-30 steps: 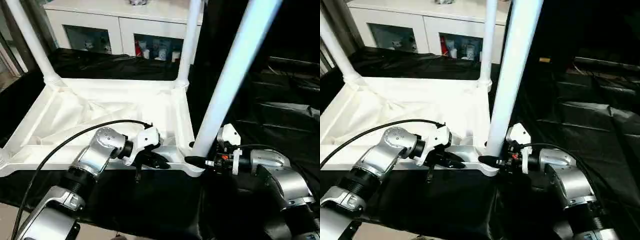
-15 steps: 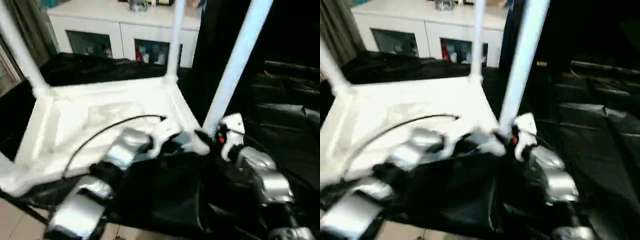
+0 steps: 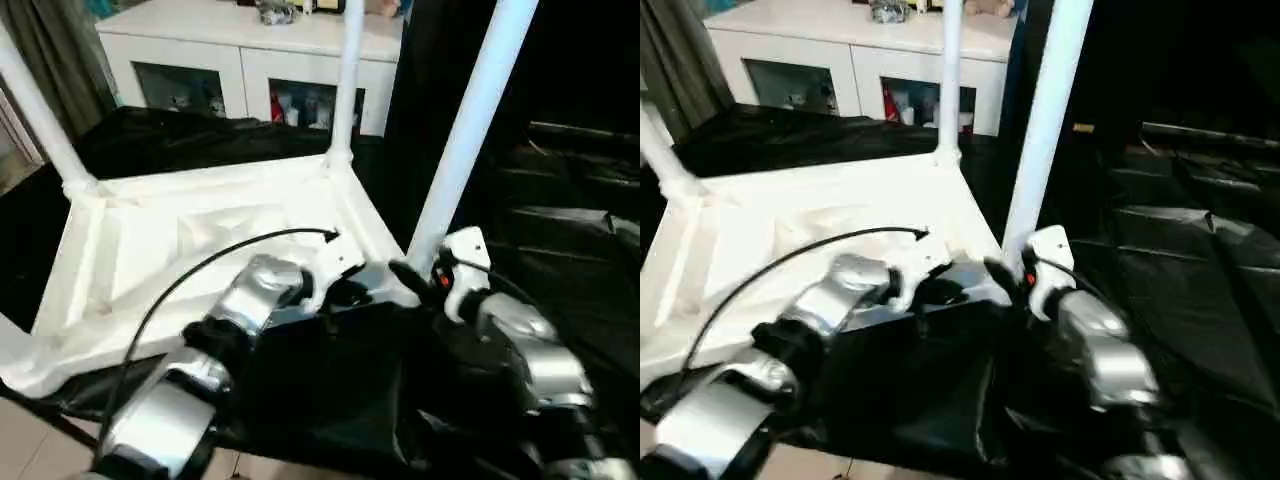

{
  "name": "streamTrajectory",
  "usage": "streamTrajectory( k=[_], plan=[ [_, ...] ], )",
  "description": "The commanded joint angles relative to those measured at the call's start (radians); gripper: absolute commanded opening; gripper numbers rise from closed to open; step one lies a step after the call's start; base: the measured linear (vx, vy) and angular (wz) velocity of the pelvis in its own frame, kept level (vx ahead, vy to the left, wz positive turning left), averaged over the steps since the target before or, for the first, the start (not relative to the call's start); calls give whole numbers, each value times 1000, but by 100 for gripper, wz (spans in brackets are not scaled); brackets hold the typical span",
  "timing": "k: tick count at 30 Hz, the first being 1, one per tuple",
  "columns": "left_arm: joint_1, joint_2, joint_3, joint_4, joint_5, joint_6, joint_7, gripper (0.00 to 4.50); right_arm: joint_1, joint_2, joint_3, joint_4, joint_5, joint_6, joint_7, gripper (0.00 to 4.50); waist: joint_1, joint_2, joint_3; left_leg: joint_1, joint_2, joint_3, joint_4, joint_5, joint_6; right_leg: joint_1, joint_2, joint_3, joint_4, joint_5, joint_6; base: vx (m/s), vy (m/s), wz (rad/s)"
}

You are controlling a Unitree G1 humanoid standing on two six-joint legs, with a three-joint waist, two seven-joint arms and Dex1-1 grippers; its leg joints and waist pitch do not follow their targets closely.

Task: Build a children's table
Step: Rotate leg to tighten

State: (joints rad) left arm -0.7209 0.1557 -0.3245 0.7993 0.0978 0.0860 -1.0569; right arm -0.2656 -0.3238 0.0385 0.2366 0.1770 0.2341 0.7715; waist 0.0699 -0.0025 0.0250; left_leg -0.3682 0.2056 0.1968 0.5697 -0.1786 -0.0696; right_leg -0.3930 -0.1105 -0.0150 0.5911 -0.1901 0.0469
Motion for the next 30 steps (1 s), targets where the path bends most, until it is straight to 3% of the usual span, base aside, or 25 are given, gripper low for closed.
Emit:
streamTrajectory(
  k=[1,7,12,17,18,26,27,30],
  plan=[
    [16,-13,-25,-21,-29,-23,-63,0,12,3,106,-54,49,6,154,305,2,-15,-42,2,15,-8,-73,-300,39,30,-16,10,-79,-237,-183,0,0,0],
    [58,86,-43,-112,-66,-10,-250,0,27,-125,97,-96,106,53,350,305,7,-13,-48,0,16,-2,-57,-168,92,36,-12,7,-52,-20,-261,0,0,0],
    [81,120,-37,-147,-81,6,-311,0,26,-145,103,-99,125,58,395,292,16,-15,-46,7,21,3,-58,-186,87,31,-12,8,-51,-53,-278,0,0,0],
    [103,131,-36,-191,-89,27,-325,0,7,-121,101,-85,147,73,410,262,17,-16,-44,8,22,2,-63,-221,64,29,-16,10,-56,-124,-260,0,0,0],
    [106,131,-36,-198,-90,31,-324,0,6,-121,112,-82,142,74,417,241,17,-16,-44,7,22,2,-62,-216,60,28,-15,11,-57,-122,-255,0,0,0],
    [114,139,-39,-215,-91,45,-329,0,14,-121,119,-85,155,88,429,216,18,-18,-45,7,19,2,-60,-190,65,30,-15,10,-54,-93,-252,0,0,0],
    [115,138,-38,-215,-88,45,-323,0,17,-115,115,-80,151,83,413,214,19,-8,-45,8,19,1,-60,-190,62,30,-15,10,-53,-94,-253,0,0,0],
    [108,117,-23,-194,-68,47,-251,0,20,-85,96,-54,131,69,337,212,14,-13,-45,8,18,2,-59,-195,56,28,-12,10,-53,-80,-257,0,0,0]
  ],
)
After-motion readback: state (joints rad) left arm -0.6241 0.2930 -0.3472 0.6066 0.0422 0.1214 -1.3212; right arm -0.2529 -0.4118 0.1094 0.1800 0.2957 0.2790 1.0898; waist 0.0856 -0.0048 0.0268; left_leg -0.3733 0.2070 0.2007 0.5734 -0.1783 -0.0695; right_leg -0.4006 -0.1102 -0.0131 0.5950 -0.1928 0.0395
